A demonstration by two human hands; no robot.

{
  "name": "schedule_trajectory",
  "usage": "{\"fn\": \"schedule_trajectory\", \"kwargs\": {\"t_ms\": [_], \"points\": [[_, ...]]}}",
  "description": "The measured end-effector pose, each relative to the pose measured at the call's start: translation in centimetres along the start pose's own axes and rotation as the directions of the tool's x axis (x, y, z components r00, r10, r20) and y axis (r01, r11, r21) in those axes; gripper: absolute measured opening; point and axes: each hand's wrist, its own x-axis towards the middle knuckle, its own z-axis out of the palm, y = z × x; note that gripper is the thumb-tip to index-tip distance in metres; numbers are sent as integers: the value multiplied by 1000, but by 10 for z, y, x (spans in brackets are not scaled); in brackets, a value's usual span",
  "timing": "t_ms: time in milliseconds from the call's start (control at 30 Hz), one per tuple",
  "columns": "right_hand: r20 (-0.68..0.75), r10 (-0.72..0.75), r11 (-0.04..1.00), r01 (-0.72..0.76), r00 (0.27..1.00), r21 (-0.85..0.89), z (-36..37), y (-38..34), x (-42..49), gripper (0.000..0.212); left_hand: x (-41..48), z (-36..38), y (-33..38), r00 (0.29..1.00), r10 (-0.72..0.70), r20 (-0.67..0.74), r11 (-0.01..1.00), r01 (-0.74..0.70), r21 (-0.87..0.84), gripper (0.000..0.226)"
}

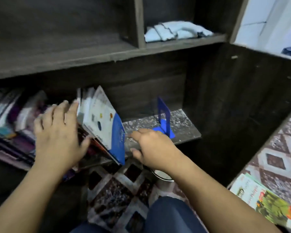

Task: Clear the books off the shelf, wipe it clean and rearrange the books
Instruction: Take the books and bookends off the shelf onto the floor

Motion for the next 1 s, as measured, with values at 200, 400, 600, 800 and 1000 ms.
{"fn": "schedule_trajectory", "kwargs": {"t_ms": [200,400,600,800,1000], "points": [[-66,-106,994,105,992,-25,-6,-43,56,65,-5,11,-26,973,0,230,996,20,-84,90],[-27,-187,982,186,982,-30,3,-57,89,68,-7,12,-16,969,-56,240,990,86,-115,87],[-106,-190,981,193,976,17,18,-51,89,56,-4,15,-15,962,-84,259,987,115,-109,87],[-61,-144,989,145,988,16,9,-52,91,61,-3,14,-13,955,-106,279,982,145,-123,90],[-80,-201,979,197,976,-58,18,-49,102,74,-6,14,-9,946,-127,298,978,170,-123,90]]}}
